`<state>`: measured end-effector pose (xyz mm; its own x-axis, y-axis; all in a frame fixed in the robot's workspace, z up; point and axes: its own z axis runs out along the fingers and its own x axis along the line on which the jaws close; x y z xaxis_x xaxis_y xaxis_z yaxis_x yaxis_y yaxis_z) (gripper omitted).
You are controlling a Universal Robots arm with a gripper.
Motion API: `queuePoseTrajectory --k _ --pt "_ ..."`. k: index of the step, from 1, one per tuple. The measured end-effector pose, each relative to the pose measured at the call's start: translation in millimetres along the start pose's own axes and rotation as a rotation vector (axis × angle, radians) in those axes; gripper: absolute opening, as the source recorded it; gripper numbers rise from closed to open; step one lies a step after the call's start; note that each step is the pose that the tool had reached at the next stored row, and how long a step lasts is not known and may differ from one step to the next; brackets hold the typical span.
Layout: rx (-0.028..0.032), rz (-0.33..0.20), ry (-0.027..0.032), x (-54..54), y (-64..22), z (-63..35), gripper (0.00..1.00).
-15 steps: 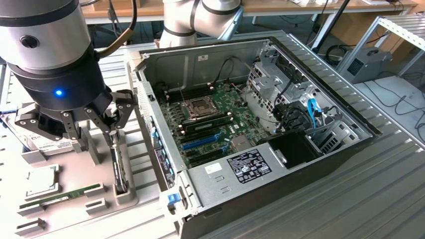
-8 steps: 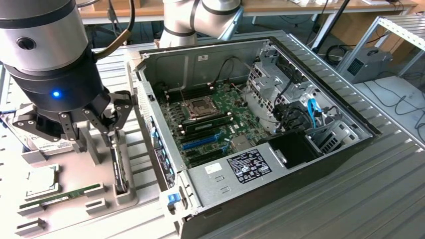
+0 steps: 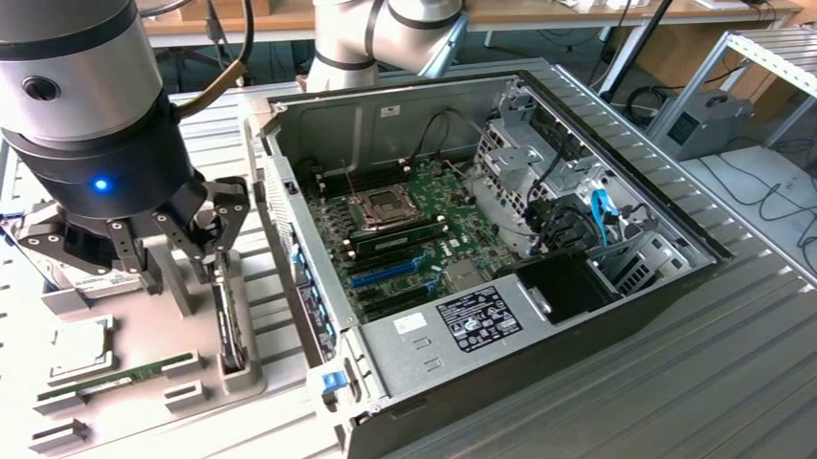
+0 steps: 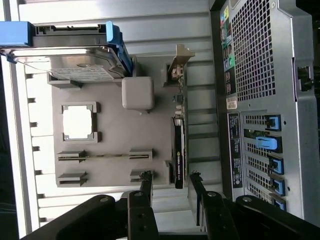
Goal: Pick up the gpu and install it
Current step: 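Pick up the gpu and move the gpu toward the slot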
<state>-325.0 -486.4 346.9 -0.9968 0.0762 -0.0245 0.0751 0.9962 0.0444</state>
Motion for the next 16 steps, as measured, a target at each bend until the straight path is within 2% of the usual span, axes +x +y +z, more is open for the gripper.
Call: queuePoseTrajectory --k 16 --pt "0.0000 0.000 0.0000 6.5 -0.7 4.3 0.42"
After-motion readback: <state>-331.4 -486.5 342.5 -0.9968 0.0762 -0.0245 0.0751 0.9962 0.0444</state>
